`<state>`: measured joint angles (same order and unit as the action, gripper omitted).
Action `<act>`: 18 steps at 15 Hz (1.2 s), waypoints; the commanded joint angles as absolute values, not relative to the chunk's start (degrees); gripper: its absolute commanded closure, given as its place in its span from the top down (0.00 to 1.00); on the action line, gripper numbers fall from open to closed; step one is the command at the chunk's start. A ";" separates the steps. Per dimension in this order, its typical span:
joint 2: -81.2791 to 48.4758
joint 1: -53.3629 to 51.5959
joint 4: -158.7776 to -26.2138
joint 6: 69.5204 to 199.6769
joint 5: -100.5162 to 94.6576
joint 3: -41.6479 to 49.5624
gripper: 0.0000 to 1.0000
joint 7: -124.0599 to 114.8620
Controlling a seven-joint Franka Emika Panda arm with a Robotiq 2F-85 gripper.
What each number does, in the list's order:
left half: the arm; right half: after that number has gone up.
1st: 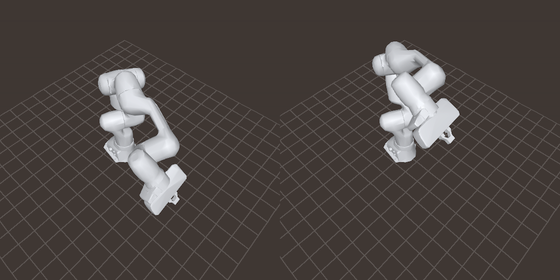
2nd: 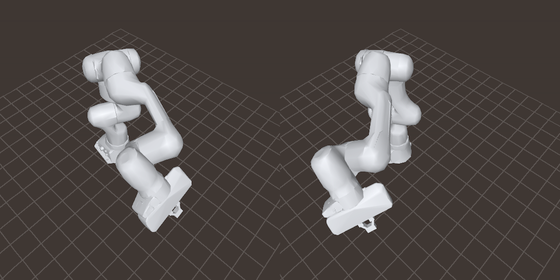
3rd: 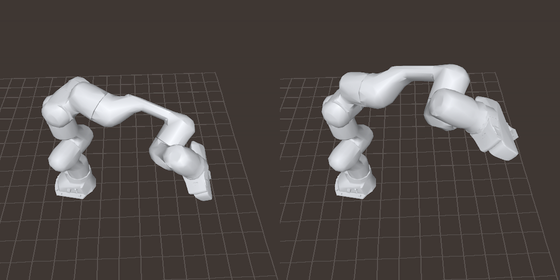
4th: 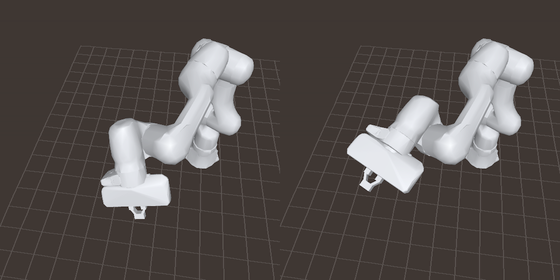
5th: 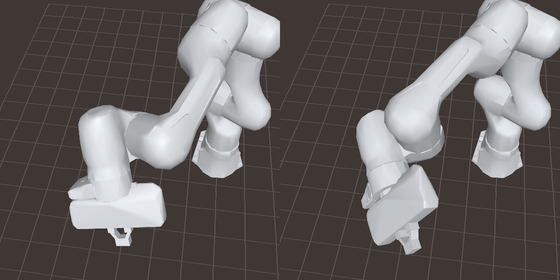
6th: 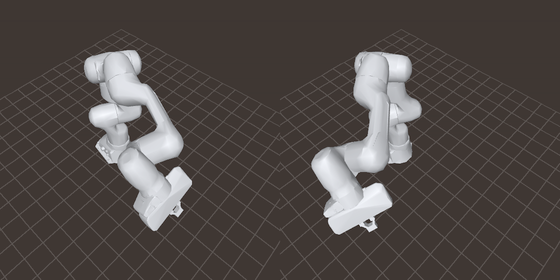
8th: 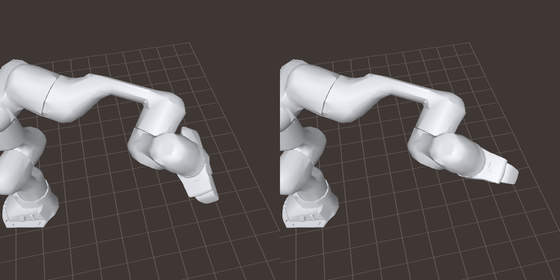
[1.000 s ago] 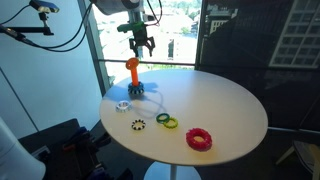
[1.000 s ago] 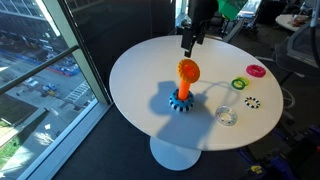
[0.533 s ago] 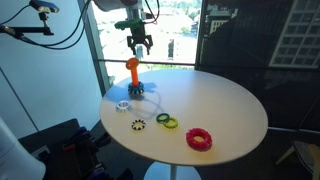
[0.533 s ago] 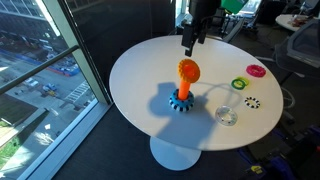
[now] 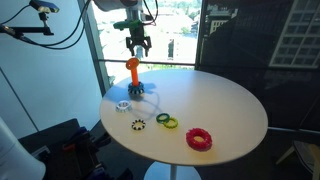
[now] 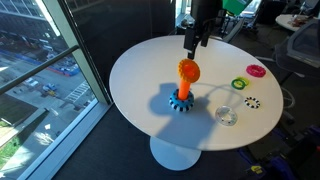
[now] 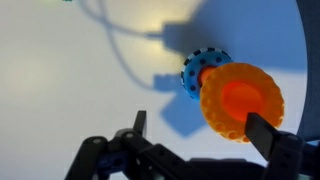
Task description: Put the orange ring on the stack
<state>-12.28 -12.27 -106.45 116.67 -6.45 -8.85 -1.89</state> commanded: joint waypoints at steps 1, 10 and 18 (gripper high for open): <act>-12.31 -12.11 -106.46 117.27 -6.03 -9.11 1.00 -2.58; -13.77 -12.30 -106.60 120.76 -6.23 -9.21 1.00 -2.23; -15.26 -12.61 -106.94 124.41 -7.07 -8.97 1.00 -2.40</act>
